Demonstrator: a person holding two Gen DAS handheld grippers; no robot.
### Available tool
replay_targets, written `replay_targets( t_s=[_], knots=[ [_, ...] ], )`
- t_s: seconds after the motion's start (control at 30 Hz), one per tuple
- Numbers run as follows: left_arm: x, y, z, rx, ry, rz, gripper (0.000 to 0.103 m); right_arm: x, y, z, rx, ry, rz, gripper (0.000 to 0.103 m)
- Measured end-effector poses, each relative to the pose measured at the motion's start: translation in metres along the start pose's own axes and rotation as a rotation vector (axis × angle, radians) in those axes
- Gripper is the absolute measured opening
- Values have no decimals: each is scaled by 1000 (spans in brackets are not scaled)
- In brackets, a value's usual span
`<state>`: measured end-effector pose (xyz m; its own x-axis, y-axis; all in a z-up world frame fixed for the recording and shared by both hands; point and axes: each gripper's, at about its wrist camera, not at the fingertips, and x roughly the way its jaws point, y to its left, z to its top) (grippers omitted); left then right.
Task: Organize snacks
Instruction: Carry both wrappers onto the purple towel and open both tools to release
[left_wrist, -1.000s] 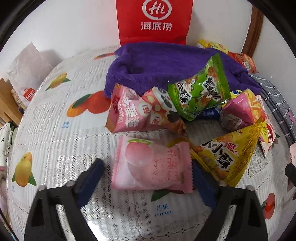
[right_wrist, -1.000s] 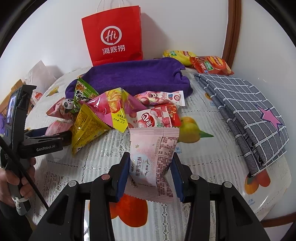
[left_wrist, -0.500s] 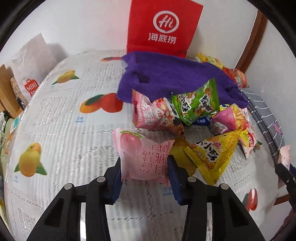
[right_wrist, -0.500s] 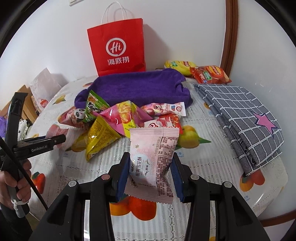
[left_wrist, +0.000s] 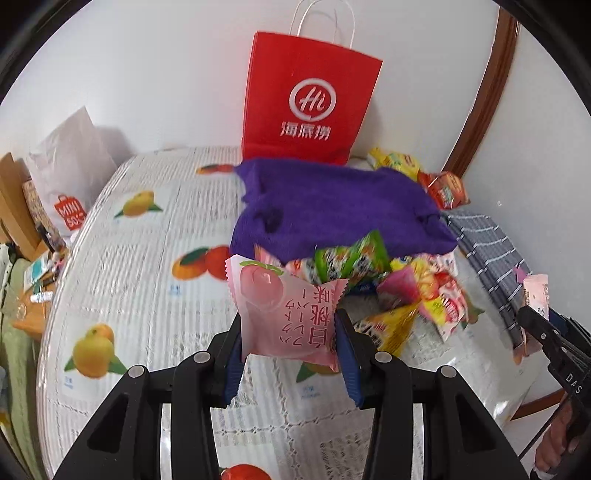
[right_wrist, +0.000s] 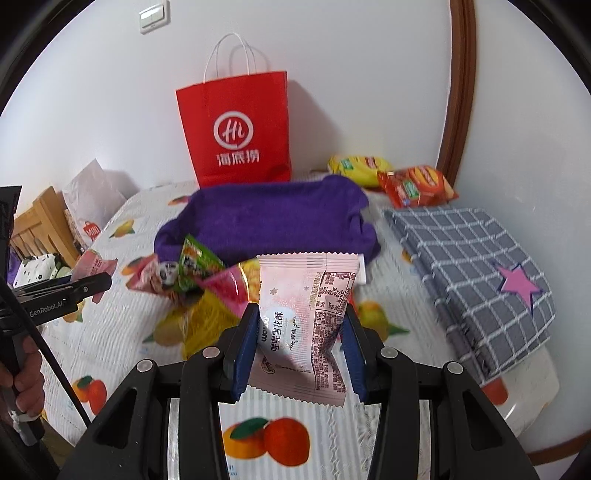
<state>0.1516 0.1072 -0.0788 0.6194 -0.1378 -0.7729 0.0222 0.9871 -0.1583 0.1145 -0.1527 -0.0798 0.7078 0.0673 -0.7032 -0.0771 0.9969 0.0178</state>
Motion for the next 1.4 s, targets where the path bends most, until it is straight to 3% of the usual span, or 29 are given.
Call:
replay_targets(
  t_s=[0.57, 0.83, 1.4],
  knots=[
    [-4, -21, 81, 11, -57, 20, 42, 32, -19, 98, 2, 13, 98, 43],
    [23, -24, 118, 18, -45, 25, 42, 74, -10, 142, -23, 48, 160, 43],
    [103, -20, 179, 13, -4, 66, 42, 173, 4, 205, -46, 96, 188, 43]
  ],
)
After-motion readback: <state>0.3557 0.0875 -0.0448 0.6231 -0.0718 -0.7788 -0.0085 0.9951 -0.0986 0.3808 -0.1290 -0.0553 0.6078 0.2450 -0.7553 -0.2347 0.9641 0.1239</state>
